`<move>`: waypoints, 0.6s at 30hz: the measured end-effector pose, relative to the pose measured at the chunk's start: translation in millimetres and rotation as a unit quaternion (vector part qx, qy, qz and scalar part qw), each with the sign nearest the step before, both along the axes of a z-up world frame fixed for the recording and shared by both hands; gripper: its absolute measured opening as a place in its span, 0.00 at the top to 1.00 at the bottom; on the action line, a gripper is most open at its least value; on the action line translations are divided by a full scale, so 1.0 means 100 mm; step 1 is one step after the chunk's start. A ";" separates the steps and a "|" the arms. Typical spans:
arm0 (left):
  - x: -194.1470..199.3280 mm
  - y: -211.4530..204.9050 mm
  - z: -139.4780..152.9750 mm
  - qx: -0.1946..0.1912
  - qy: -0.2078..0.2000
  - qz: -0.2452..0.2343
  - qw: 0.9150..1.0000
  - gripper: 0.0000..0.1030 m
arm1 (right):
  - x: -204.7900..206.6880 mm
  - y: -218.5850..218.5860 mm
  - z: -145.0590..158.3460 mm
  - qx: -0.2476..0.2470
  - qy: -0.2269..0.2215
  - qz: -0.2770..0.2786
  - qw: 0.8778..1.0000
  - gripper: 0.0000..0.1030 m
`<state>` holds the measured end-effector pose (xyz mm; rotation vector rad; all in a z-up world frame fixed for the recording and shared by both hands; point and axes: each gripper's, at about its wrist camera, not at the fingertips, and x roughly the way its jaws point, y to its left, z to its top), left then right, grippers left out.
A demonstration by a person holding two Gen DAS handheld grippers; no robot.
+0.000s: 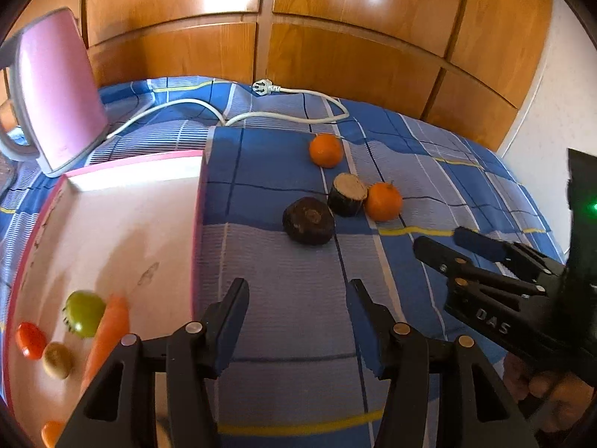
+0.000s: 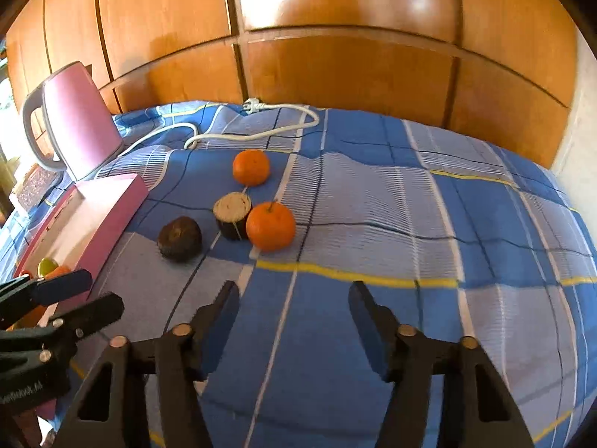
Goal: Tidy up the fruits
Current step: 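Grasp a mandarin with the right tool while the left tool grasps the dark brown root slice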
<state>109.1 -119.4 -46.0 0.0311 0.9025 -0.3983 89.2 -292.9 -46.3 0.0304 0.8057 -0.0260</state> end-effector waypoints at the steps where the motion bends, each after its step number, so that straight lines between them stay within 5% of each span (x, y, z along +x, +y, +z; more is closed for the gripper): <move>1: 0.04 -0.02 0.00 -0.003 0.001 -0.001 1.000 0.47 | 0.07 -0.01 -0.01 0.003 0.005 0.004 1.000 0.48; 18: 0.53 -0.21 -0.15 -0.015 0.019 0.001 1.000 0.48 | 0.65 0.07 -0.10 -0.011 0.030 0.045 0.998 0.48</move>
